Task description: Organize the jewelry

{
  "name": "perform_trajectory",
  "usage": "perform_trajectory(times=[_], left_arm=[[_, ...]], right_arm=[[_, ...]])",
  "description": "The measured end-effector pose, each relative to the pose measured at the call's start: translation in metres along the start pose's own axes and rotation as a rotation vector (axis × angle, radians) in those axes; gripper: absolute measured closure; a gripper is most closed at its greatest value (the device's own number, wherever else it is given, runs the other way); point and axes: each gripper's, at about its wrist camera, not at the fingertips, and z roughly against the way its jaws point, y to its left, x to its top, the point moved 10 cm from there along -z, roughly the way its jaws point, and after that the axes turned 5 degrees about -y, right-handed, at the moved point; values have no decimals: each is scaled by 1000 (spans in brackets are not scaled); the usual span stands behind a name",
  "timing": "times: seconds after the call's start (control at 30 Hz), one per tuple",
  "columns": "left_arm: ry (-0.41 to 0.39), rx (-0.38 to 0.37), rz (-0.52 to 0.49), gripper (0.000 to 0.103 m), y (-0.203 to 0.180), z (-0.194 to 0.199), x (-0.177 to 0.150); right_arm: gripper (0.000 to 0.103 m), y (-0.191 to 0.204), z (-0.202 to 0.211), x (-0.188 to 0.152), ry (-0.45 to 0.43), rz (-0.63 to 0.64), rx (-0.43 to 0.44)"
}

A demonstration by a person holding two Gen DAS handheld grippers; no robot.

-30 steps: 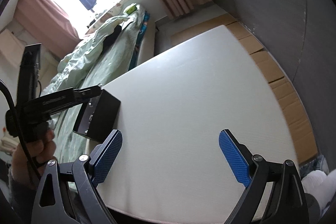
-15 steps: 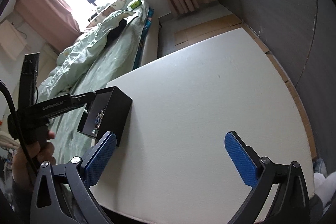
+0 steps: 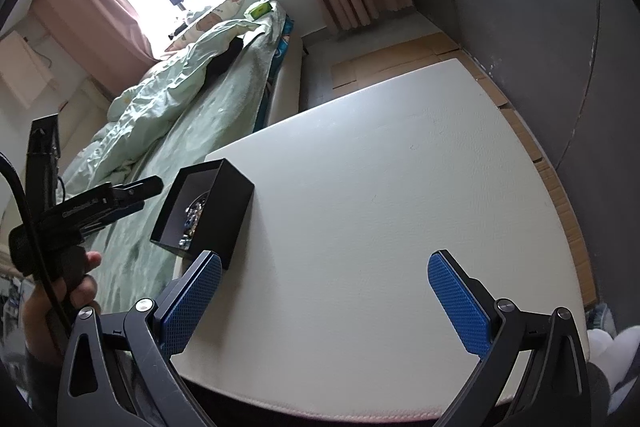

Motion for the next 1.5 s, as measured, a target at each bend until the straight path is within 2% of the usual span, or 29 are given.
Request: perform_trajectory(times=[0.3,0.47,0.73,1.27,1.5], left_arm=[[-112,-31,-2,9,-12,60,-12],[-211,-67,-65,0,-29,100,-19],[-318,-82,-113,0,-45,165,-38],[-399,-58,-188,0,-63,264,-97],[-422,-45,-223,0,-74,293,-127]], right_arm=[[0,10,38,0,-62,22,-2],[0,23,70,-3,-117,64,-13],[0,41,115,-16,-175,111,-17],[0,73,203,-54,-257,180,-9],[0,75,235,-74,-268,201,-15]])
